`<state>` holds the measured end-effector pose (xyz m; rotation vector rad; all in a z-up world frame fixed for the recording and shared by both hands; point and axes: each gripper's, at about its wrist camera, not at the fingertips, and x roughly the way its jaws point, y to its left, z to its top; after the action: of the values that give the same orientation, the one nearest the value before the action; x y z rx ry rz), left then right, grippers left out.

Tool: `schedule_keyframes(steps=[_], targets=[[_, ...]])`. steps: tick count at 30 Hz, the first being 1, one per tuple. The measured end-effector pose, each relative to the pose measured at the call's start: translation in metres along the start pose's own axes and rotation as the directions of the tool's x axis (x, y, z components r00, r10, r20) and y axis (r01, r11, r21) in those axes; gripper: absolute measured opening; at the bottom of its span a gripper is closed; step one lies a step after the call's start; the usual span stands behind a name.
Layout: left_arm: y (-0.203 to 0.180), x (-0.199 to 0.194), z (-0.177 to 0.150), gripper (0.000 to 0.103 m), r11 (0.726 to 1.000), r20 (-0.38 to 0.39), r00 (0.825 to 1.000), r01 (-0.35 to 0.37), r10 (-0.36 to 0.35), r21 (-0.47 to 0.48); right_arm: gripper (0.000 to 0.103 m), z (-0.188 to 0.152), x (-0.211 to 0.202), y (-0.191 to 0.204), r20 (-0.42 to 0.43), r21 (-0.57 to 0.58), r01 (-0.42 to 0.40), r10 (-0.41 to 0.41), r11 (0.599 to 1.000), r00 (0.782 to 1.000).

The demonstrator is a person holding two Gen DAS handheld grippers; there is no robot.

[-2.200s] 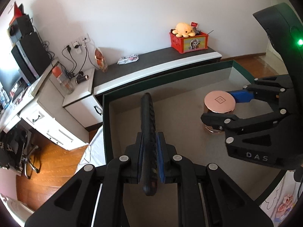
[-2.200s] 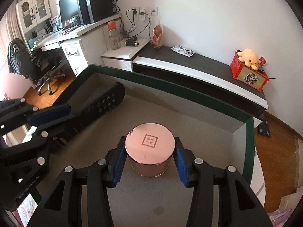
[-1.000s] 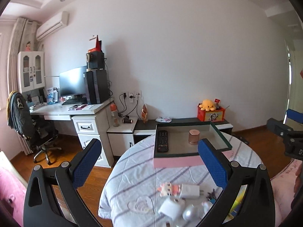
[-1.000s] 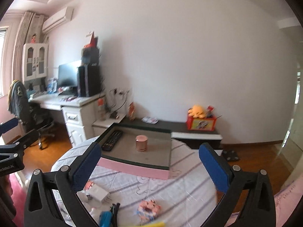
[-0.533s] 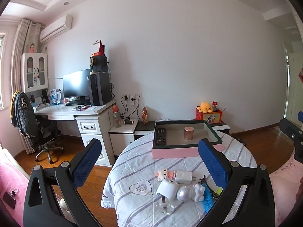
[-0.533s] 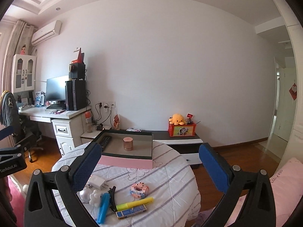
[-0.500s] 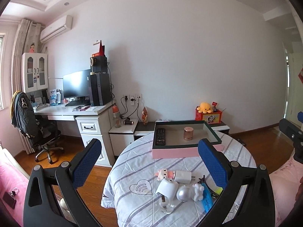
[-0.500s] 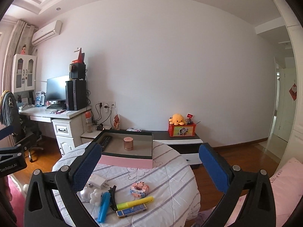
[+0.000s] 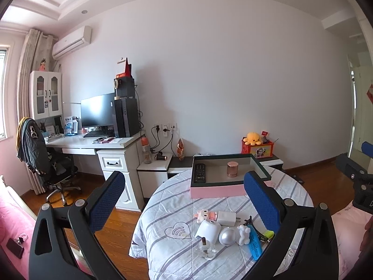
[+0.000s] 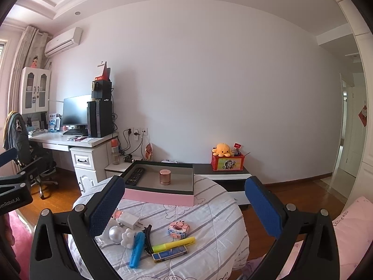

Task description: Organize rigid objects

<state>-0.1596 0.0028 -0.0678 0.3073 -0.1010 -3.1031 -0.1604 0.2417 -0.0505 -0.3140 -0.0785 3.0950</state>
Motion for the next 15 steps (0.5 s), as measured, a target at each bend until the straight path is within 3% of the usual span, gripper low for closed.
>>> schedule_keyframes(steps=[8, 12, 15], targets=[[0.000, 0.012, -0.003, 0.103, 1.000, -0.032, 0.999, 0.021, -0.021, 0.000, 0.103, -0.009, 0.016, 0.001, -0.045, -0.005, -0.011, 0.011, 1.000, 0.999], [0.009, 0.032, -0.017, 0.103, 0.997, -0.105, 0.992, 0.072, -0.075, -0.039, 0.103, -0.021, 0.033, -0.002, -0.092, -0.009, -0.012, 0.011, 1.000, 0.996], [0.011, 0.052, -0.033, 0.103, 0.997, -0.176, 0.982, 0.067, -0.073, -0.039, 0.103, -0.035, 0.050, -0.005, -0.139, -0.003, -0.016, 0.015, 1.000, 0.990]])
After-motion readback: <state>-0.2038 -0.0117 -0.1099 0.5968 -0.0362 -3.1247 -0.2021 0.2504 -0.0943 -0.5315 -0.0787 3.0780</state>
